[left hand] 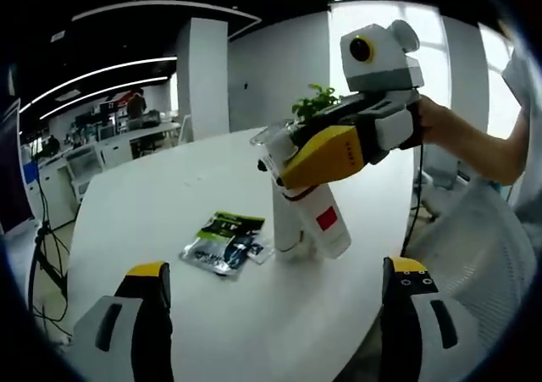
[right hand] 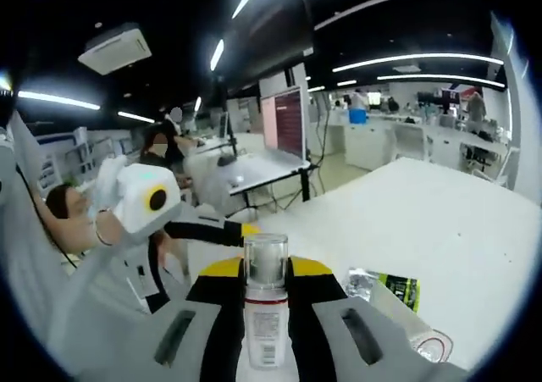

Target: Arrange the skincare products in the storage area until every visible bottle or jar stands upright without overlapping.

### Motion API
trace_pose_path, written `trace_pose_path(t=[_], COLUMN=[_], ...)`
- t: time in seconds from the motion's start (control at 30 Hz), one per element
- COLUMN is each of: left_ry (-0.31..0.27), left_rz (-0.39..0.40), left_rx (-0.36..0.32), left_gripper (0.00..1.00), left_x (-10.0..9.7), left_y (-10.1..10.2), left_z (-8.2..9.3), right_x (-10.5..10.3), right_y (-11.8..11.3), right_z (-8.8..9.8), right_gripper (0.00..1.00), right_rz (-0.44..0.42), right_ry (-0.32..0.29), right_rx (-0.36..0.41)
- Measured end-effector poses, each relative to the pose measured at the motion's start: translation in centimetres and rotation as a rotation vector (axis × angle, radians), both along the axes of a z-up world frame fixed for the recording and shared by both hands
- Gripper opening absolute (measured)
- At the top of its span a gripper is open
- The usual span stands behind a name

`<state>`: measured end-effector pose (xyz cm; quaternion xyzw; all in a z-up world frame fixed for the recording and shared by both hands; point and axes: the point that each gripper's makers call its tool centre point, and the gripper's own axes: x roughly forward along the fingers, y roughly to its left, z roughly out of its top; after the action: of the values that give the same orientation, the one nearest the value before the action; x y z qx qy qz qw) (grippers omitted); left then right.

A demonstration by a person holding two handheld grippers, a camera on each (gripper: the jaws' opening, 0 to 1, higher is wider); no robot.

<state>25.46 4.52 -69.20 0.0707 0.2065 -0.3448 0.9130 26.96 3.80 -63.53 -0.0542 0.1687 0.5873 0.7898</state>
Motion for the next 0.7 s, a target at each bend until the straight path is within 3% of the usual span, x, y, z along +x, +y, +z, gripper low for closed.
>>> trace_pose_path(t=[0.27,0.57,0.7], left_ry=[0.027,0.049,0.042], left_rz=[0.003,-0.029,-0.033], left_rx=[0.008,-0.020,-0.009], left_gripper=[0.99,0.99,0.92], left_x=[-0.2,-0.6,-0.5], left_y=[0.1,-0.9,-1.0], left_z=[-0.6,-0.8,-0.8], right_x=[-0.2,-1.1,-1.4], right_y=[-0.8,-0.9,-0.8], right_z=[-1.1,-1.6,-1.5], right_gripper=[0.17,0.18,0.18], right_rz=[-0.023,-0.017,0.001], right_ry=[0.061,0.055,0.058], right_rx=[0.038,0.050,0.055])
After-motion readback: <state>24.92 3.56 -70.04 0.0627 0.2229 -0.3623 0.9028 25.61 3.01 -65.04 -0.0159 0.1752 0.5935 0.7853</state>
